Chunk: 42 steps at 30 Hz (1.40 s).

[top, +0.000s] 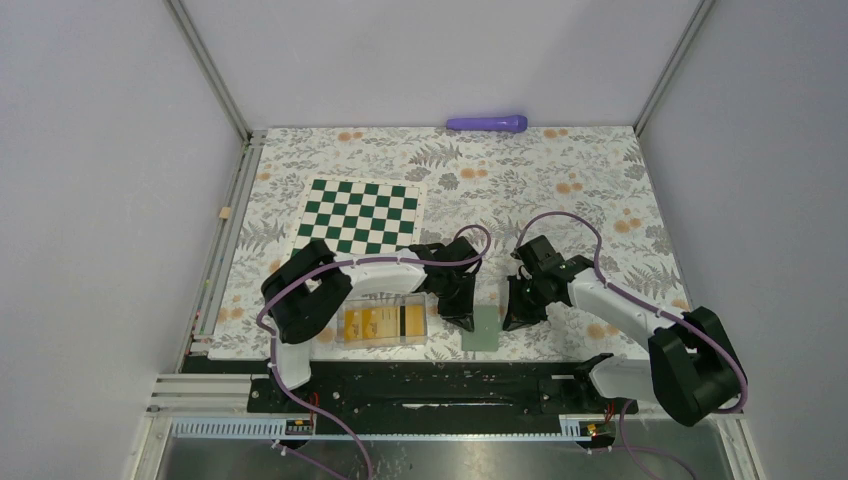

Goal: Put the credit cards into the card holder
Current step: Close the card holder at the center of the board.

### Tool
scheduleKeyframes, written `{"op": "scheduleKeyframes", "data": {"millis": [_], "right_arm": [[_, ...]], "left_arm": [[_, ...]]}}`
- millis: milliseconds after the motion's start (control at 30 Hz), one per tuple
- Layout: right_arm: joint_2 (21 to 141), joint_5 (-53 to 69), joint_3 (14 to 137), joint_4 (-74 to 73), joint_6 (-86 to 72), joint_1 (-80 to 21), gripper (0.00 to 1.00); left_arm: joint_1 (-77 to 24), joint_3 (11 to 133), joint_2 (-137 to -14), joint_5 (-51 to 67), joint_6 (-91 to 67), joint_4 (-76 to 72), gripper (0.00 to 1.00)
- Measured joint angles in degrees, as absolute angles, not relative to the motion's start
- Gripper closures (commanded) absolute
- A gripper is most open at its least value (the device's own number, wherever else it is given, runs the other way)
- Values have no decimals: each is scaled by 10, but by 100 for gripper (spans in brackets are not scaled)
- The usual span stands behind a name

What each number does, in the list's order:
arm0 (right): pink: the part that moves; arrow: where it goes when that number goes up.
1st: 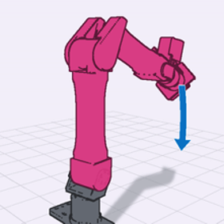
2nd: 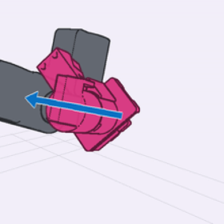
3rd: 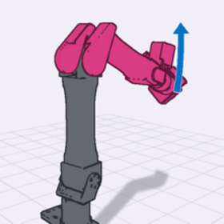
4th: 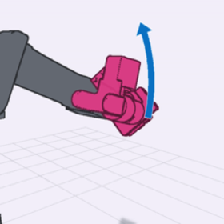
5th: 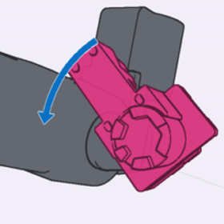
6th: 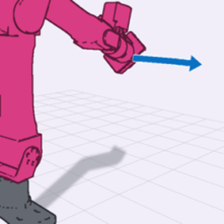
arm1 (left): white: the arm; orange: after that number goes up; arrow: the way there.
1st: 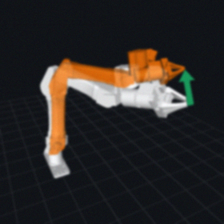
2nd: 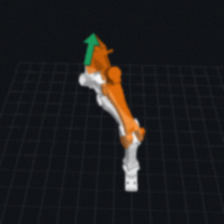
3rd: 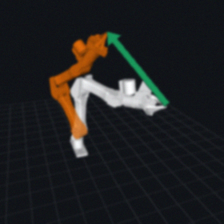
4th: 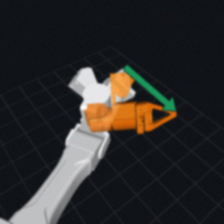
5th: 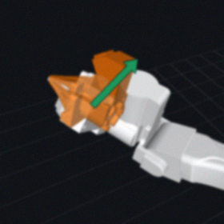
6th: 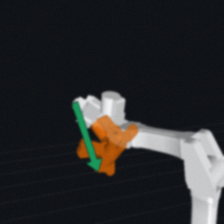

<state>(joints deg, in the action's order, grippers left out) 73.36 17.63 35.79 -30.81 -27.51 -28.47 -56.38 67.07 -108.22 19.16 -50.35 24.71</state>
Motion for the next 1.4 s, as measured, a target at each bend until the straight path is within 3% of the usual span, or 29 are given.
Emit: {"op": "scheduleKeyframes", "data": {"millis": [233,600,867,967,1033,1167,1300,1400], "right_arm": [[706,166,363,-328,-272,-284,100],[788,248,385,-291,-262,-284,100],[823,290,381,-244,-281,-287,58],[816,310,372,-218,-293,-289,46],[798,312,361,-206,-300,-290,43],[761,307,336,-198,-315,-289,42],[728,309,325,-196,-318,-289,54],[703,310,326,-178,-318,-291,56]], "left_arm": [[-575,717,-1104,175,-483,300,85],[-587,759,-1125,157,-461,347,84],[-589,767,-1128,154,-449,356,83],[-591,767,-1128,152,-447,356,83],[-591,766,-1126,152,-444,354,83],[-595,760,-1117,149,-432,344,83],[-599,740,-1106,151,-435,318,82],[-588,698,-1087,168,-454,270,78]]}}
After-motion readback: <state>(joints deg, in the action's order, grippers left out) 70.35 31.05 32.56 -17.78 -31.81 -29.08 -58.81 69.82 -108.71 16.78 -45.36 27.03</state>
